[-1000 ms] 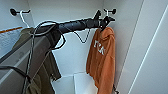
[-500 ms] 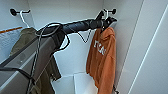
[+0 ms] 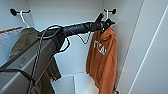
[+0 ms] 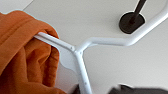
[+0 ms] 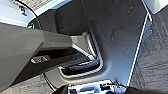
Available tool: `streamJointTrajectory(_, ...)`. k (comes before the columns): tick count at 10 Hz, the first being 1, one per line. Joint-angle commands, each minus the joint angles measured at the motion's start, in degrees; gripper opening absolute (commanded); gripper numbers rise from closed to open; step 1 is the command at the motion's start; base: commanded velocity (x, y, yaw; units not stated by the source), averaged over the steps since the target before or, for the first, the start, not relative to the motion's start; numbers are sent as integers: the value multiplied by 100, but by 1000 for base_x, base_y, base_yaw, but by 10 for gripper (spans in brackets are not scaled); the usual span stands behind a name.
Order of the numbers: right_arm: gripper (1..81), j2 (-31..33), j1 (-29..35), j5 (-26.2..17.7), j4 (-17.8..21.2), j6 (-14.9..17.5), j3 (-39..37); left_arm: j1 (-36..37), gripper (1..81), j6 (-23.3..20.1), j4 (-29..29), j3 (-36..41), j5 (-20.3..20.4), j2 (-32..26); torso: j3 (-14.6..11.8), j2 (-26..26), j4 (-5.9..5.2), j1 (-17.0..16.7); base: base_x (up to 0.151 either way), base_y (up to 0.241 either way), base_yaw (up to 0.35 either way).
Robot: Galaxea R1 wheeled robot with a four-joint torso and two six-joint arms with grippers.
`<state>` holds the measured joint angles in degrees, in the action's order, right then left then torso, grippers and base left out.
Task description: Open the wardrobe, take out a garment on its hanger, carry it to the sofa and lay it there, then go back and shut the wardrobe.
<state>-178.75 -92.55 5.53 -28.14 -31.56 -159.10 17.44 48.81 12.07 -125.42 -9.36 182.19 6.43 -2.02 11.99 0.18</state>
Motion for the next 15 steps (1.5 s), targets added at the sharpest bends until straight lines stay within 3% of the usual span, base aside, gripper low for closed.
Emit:
streamJointTrajectory(1, 811, -102, 118, -263, -25, 27, 38, 1090, 10, -144, -161, 131, 435, -120, 0, 0, 0, 0, 0, 0, 0)
streamJointTrajectory(5, 811, -102, 118, -263, -25, 27, 29, 1203, 10, -144, -222, 544, 673, -437, 2, 2, 0, 2, 0, 0, 0)
streamJointTrajectory(10, 811, 38, 170, -185, -25, 10, 38, 1633, 10, -135, -442, 1396, 620, -1298, 2, 4, 0, 5, 0, 0, 0)
streamJointTrajectory(15, 811, 30, 206, -176, -52, 18, 47, 1960, 10, -135, -513, 1555, 418, -1351, 5, 6, 0, 9, 0, 0, 0)
